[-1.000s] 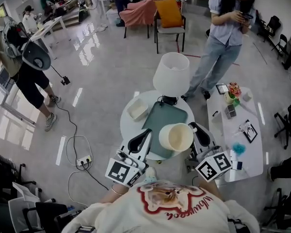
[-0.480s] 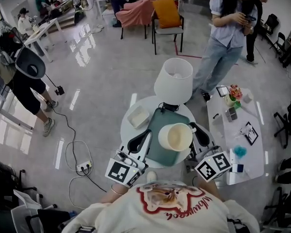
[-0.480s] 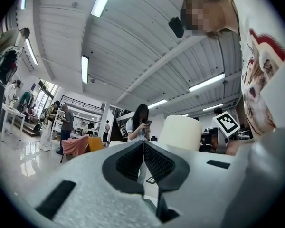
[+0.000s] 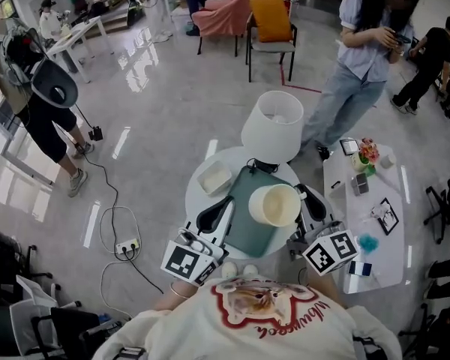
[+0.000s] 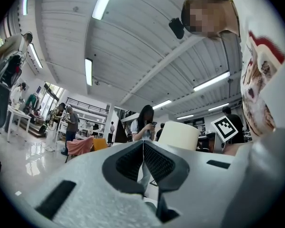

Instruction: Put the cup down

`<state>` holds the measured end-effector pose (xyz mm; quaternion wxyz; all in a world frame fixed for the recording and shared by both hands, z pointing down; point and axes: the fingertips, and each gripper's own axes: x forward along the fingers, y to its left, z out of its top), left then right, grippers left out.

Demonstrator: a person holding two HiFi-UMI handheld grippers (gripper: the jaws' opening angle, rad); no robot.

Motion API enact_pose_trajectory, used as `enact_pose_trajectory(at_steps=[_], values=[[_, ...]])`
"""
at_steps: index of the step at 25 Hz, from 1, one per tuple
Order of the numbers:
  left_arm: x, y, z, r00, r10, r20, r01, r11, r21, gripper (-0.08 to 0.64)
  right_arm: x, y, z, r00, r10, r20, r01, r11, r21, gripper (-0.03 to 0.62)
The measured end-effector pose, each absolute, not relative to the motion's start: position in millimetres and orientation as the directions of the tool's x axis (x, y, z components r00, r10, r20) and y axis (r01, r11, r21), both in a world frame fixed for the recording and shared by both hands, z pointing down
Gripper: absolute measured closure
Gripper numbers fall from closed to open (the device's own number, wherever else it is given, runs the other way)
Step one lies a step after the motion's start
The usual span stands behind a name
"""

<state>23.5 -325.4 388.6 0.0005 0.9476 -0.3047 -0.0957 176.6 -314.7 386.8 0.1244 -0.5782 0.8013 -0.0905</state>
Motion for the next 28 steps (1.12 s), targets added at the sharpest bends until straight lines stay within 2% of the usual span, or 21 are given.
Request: enact_pose_trajectory(at_steps=[10, 22, 28], values=[[23.0, -326.7, 393.5, 0.779, -0.605, -0.161, -0.606, -0.794, 0.05, 0.543, 179.1, -329.0, 421.8, -0.318, -0.945, -0.079, -0.922, 0.328, -0.208, 0.541], [19.3, -323.7, 398.1, 0.77, -0.623, -0.14, -0.624, -0.78, 0.041, 0.543, 175.2, -343.5, 499.0, -0.34, -0.94, -0.013, -0.923, 0.336, -0.187, 0.541], [14.9, -320.9, 396.9, 0.763, -0.634, -0.127, -0.633, -0.773, 0.051, 0.543, 168.0, -349.0, 544.5, -0.372, -0.927, 0.045, -0.899, 0.347, -0.268, 0.541]])
